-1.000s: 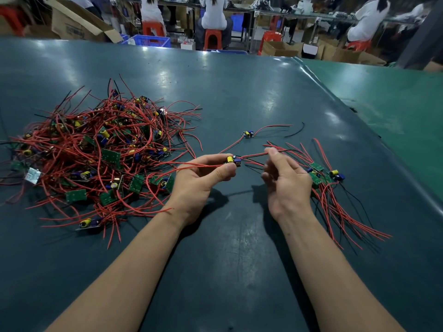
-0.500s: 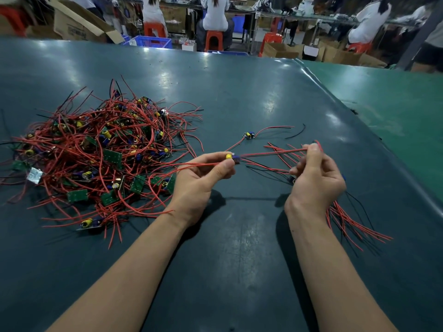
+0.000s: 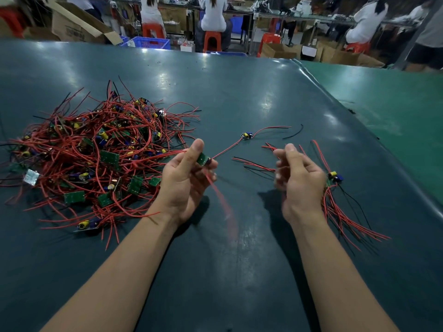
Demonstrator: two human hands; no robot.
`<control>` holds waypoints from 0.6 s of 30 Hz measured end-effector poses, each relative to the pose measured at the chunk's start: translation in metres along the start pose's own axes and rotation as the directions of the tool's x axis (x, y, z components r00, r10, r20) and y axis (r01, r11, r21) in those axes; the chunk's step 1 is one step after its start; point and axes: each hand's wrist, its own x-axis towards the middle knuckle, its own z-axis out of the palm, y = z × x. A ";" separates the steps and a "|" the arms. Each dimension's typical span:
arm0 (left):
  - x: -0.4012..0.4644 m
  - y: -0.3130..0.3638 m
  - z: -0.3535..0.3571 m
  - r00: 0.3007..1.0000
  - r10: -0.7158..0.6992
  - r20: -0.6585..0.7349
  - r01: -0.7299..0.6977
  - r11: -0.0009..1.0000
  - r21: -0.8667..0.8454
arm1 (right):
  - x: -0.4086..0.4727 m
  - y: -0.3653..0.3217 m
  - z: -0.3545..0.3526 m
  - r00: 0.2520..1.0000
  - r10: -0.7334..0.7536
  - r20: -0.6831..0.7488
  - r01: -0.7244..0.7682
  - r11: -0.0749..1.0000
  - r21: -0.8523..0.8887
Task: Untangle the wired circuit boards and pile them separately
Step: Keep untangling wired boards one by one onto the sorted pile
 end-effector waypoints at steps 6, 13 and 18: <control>-0.006 -0.009 0.006 0.978 -0.143 0.150 0.068 0.905 0.419 | -0.018 0.005 0.012 0.831 0.296 0.471 -0.222 0.953 -0.208; -0.012 -0.007 0.003 0.910 -0.269 0.315 0.052 0.828 0.558 | -0.017 0.010 0.007 0.660 0.319 0.680 -0.289 0.943 -0.161; -0.013 -0.005 0.000 0.894 -0.312 0.323 0.038 0.769 0.638 | -0.016 0.010 0.004 0.625 0.357 0.694 -0.328 0.927 -0.181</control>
